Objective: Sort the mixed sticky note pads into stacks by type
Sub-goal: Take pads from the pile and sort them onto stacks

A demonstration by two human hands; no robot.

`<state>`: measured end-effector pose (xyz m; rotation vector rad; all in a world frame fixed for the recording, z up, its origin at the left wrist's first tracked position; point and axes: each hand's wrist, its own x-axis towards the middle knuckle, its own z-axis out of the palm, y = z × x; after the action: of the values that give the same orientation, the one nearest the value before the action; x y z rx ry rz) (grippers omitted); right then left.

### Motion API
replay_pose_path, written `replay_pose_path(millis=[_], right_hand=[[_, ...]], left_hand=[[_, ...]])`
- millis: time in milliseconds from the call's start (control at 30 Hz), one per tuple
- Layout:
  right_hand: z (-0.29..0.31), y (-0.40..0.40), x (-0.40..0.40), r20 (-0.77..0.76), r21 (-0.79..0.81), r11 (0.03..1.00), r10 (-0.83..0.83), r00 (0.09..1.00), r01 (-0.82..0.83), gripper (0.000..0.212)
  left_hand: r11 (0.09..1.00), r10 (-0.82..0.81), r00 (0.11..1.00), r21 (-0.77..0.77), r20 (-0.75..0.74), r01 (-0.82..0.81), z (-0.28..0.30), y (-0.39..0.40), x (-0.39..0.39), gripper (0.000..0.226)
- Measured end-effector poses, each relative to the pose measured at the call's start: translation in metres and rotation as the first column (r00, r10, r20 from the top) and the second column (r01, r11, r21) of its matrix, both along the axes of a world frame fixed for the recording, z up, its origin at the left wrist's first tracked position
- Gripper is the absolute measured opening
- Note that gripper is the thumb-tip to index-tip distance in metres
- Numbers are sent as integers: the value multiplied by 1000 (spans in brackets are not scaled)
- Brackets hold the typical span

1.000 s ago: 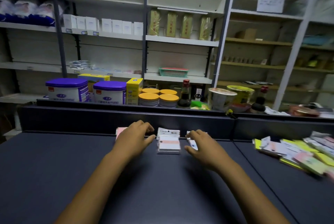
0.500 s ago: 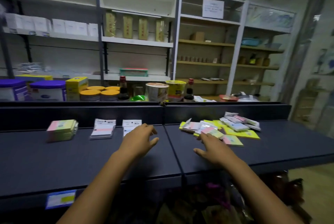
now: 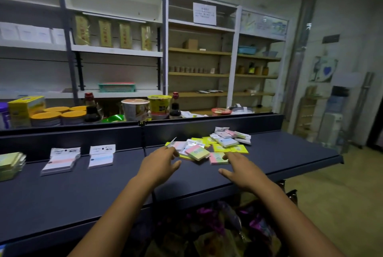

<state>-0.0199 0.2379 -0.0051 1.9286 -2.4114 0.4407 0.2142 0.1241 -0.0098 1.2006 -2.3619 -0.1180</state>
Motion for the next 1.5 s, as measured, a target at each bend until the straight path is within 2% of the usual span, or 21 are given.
replay_pose_path(millis=[400,567,833,967,1100,1167,1233,1300,1367,1433,1500], right_hand=[[-11,-66,-62,35,-10,1000,-25,999,25,48],[-18,-99,-82,71,-18,999,-25,997,27,46],[-26,-130,-107,104,-20,1000,-10,994,13,43],[-34,-139,-121,118,7,1000,18,993,-19,44],[-39,-146,-134,135,13,998,58,989,-60,42],[-39,-150,-139,143,5,997,76,987,-77,41],[-41,-152,-143,160,-5,996,92,983,-92,41],[-43,-152,-146,172,-16,994,106,979,-105,41],[-45,-150,-147,179,-18,993,115,977,-113,41],[-49,-147,-149,187,-22,991,130,974,-128,39],[-51,-145,-152,199,-32,989,151,968,-147,37]], left_hand=[[993,-6,999,115,-38,10,-19,-71,-69,28],[994,-8,998,109,-67,15,-22,-107,-85,30],[986,15,997,165,73,-27,-31,-134,-117,53],[982,66,996,171,67,-77,-31,-135,-128,58],[971,124,992,206,1,-121,-34,-130,-134,64],[961,147,986,248,-80,-123,-35,-129,-137,66],[955,158,969,280,-189,-101,-37,-126,-139,57],[956,145,937,287,-318,-50,-42,-123,-142,41],[953,148,866,301,-478,3,-50,-118,-142,32],[910,190,715,394,-673,129,-56,-113,-142,28],[807,272,491,474,-828,352,-55,-107,-142,25]])
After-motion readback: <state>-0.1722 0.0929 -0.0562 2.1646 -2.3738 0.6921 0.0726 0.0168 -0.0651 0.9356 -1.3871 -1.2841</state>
